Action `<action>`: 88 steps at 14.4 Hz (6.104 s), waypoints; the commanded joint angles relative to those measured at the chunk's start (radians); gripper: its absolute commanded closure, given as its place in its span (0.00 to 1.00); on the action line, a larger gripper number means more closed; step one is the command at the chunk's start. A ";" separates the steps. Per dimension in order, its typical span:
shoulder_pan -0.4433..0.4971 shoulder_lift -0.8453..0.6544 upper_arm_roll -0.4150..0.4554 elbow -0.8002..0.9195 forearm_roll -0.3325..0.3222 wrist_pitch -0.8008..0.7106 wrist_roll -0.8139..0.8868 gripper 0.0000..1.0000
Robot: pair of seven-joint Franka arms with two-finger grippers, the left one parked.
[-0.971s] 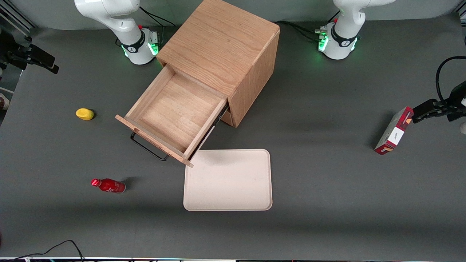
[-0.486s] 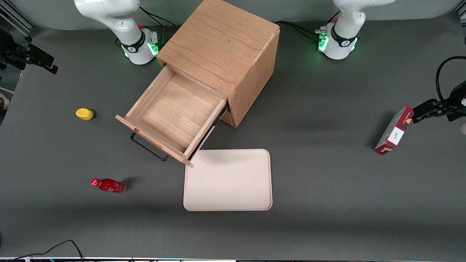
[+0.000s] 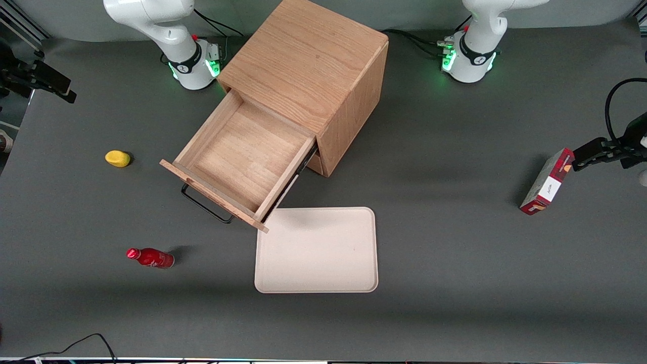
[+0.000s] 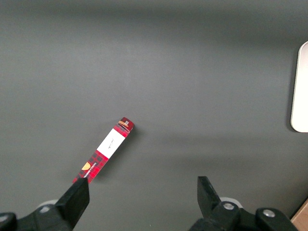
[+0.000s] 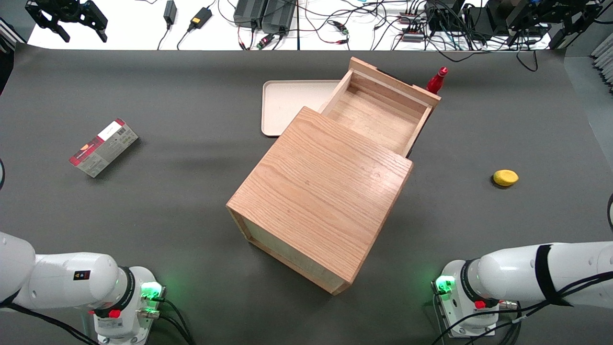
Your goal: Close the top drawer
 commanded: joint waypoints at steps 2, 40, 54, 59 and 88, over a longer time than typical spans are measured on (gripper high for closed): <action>0.009 0.017 0.003 0.050 0.010 -0.009 -0.001 0.00; 0.012 0.600 0.272 0.503 0.041 0.106 -0.903 0.00; -0.004 0.827 0.264 0.492 0.076 0.149 -0.890 0.00; -0.008 0.853 0.232 0.489 0.143 0.149 -0.847 0.00; -0.020 0.700 0.212 0.141 0.361 0.264 -0.706 0.00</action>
